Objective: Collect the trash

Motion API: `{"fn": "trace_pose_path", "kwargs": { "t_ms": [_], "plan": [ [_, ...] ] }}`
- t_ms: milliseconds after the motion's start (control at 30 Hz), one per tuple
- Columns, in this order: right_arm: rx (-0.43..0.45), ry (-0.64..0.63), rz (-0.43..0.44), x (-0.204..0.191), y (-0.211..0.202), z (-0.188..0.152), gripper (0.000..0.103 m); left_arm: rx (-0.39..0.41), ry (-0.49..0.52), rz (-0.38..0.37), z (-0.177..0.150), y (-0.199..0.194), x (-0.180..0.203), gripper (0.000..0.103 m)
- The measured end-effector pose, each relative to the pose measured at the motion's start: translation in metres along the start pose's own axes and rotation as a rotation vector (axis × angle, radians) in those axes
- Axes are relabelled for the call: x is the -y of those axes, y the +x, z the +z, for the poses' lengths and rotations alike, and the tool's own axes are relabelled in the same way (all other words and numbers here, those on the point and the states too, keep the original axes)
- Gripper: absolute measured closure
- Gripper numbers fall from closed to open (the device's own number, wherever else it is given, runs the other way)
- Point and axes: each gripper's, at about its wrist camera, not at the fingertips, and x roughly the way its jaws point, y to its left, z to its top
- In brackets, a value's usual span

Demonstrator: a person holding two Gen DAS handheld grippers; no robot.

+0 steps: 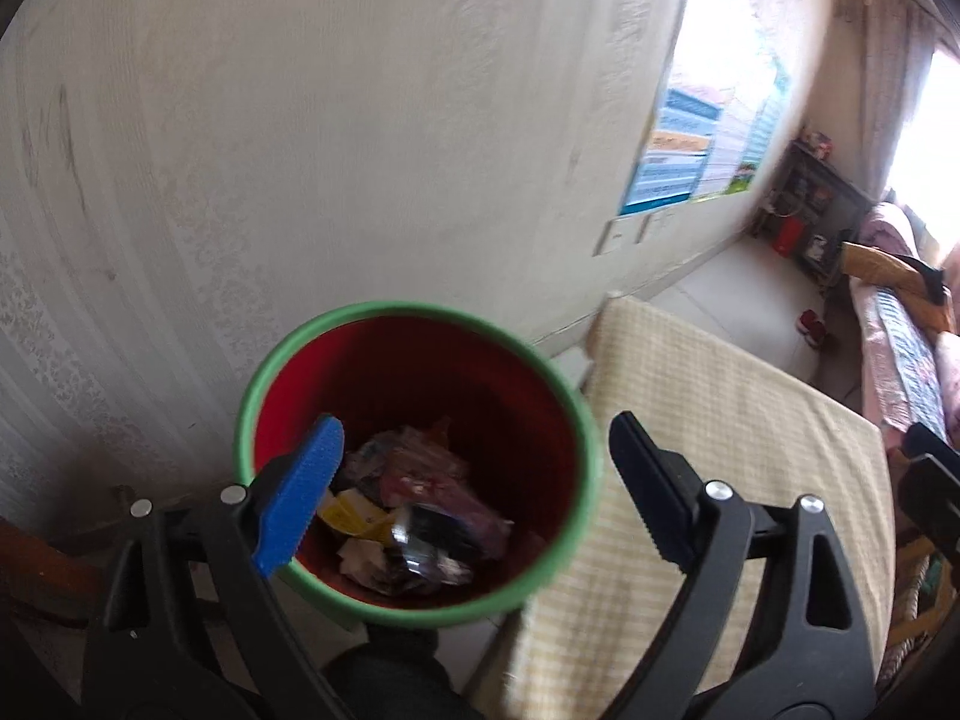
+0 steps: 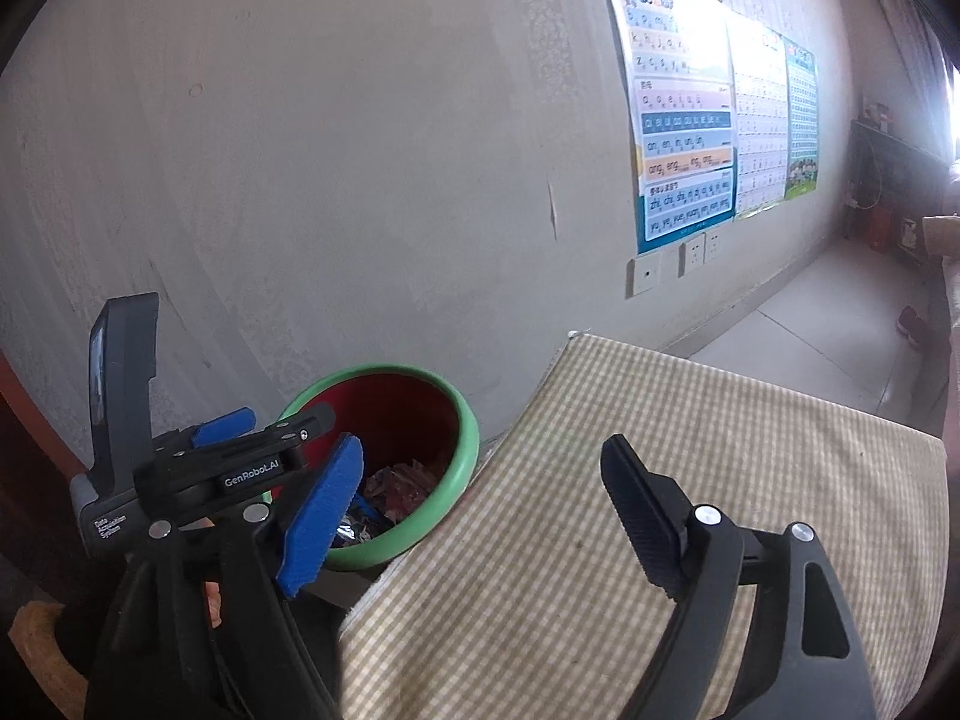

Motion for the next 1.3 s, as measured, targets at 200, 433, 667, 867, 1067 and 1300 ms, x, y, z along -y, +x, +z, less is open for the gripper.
{"fn": "trace_pose_path", "kwargs": {
  "t_ms": [200, 433, 667, 867, 1067, 1300],
  "plan": [
    [0.143, 0.055, -0.060, 0.033, -0.069, -0.009, 0.007, 0.192, 0.072, -0.086, 0.001, -0.069, 0.064, 0.005],
    [0.304, 0.060, -0.340, 0.071, -0.141, -0.027, 0.007, 0.275, 0.099, -0.075, 0.009, -0.114, 0.126, 0.005],
    [0.341, 0.105, -0.412, 0.094, -0.167, -0.043, 0.007, 0.251, 0.220, -0.082, -0.008, -0.116, 0.183, 0.005],
    [0.342, 0.136, -0.416, 0.106, -0.171, -0.051, 0.007, 0.252, 0.246, -0.109, -0.014, -0.123, 0.199, 0.005],
    [0.335, 0.164, -0.416, 0.113, -0.170, -0.054, 0.007, 0.257, 0.245, -0.103, -0.015, -0.125, 0.198, 0.005],
    [0.320, 0.170, -0.405, 0.113, -0.165, -0.057, 0.007, 0.249, 0.237, -0.098, -0.017, -0.124, 0.194, 0.005]
  ]
}}
